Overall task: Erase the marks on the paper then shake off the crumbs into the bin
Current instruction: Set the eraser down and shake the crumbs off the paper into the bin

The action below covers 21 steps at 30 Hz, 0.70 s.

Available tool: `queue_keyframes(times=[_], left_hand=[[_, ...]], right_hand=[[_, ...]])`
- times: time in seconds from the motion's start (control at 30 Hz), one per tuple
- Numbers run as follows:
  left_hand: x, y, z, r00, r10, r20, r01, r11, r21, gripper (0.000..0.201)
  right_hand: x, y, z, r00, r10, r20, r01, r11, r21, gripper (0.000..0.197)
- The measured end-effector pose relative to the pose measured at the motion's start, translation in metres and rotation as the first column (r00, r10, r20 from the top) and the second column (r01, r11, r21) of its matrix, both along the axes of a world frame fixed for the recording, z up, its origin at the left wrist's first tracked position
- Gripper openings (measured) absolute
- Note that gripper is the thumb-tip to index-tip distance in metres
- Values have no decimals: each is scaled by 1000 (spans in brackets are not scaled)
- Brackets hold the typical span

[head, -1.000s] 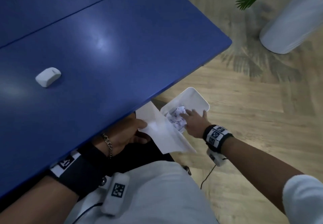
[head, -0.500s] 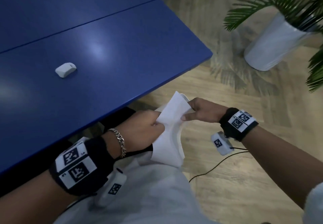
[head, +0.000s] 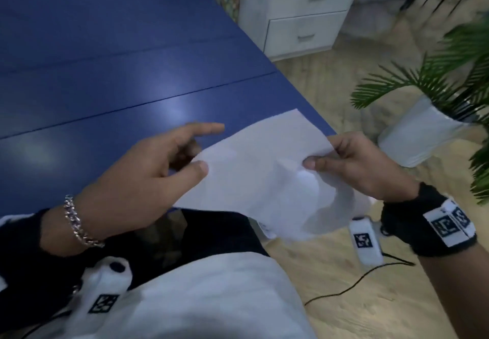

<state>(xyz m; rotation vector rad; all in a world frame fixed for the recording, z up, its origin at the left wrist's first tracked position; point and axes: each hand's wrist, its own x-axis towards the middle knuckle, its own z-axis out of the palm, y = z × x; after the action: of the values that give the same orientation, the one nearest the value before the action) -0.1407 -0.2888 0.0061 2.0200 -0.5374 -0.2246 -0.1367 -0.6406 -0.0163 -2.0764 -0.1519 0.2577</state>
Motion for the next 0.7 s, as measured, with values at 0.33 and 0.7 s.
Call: queue_keyframes(times=[0.33, 0.7], left_hand=[[-16, 109, 13, 894, 447, -36, -440, 857, -269, 49], [-14, 218, -8, 668, 744, 16, -744, 667, 30, 87]], right_hand=[[53, 148, 52, 996, 60, 64, -83, 883, 462, 30], [65, 273, 25, 968, 177, 179, -179, 984, -3, 90]])
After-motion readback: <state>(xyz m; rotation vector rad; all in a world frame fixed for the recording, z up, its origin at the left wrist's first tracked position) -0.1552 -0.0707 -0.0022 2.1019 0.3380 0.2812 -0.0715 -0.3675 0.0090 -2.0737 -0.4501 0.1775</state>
